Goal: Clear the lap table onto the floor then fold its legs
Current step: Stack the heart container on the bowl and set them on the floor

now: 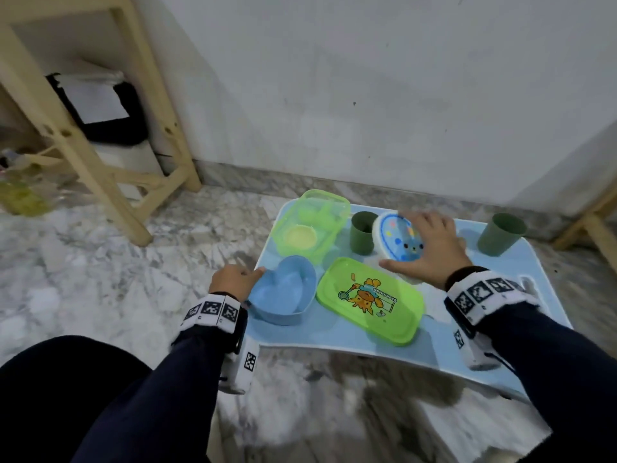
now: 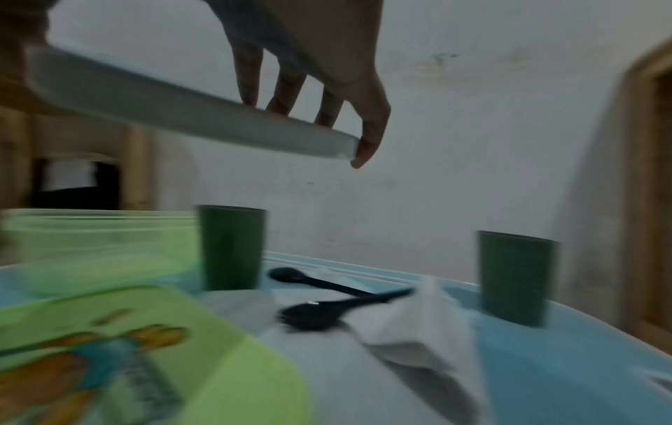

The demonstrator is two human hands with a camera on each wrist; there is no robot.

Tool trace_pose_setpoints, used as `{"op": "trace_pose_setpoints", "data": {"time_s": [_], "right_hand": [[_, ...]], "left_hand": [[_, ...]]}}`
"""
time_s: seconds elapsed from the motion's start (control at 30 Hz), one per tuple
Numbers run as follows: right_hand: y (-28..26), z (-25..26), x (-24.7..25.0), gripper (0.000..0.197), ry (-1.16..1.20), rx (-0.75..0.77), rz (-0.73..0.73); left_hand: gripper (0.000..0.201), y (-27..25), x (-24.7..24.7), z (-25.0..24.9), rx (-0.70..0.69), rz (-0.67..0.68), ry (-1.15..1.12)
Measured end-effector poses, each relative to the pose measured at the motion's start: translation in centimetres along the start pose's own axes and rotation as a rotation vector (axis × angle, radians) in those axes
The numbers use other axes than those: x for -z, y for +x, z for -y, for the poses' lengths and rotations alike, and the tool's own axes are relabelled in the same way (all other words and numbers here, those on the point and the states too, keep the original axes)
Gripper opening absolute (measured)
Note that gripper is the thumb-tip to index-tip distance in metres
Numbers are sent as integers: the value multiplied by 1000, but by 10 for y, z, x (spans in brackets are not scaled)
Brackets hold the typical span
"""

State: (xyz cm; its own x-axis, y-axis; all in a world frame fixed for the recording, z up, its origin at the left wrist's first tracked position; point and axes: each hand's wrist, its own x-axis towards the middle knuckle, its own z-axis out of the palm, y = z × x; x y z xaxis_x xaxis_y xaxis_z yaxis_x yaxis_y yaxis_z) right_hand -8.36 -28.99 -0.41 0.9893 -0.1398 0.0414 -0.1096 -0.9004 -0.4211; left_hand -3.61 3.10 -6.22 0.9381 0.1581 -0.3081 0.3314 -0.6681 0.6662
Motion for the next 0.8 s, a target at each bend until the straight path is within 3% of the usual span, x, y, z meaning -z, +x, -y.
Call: {"op": "trace_pose_setpoints", "data": {"time_s": [0.1,0.23,0.37,0.57,0.8], "right_hand": [[-4,46,-25,94,-17,135,133],[-2,81,-54,94,41,202,285],[4,104,-75,88,-22,295,403],[7,120,-92,91,-88,344,418],[2,134,-107,92,-81,333,405]], "left_hand": [[36,-6,-1,2,-6,42,-87],[22,-1,-5,14,-13,41,-251],[28,-2,-8,21,1,74,-459],[23,7,-9,30,-118,47,-483],[15,9,-12,37,-130,48,-646]]}}
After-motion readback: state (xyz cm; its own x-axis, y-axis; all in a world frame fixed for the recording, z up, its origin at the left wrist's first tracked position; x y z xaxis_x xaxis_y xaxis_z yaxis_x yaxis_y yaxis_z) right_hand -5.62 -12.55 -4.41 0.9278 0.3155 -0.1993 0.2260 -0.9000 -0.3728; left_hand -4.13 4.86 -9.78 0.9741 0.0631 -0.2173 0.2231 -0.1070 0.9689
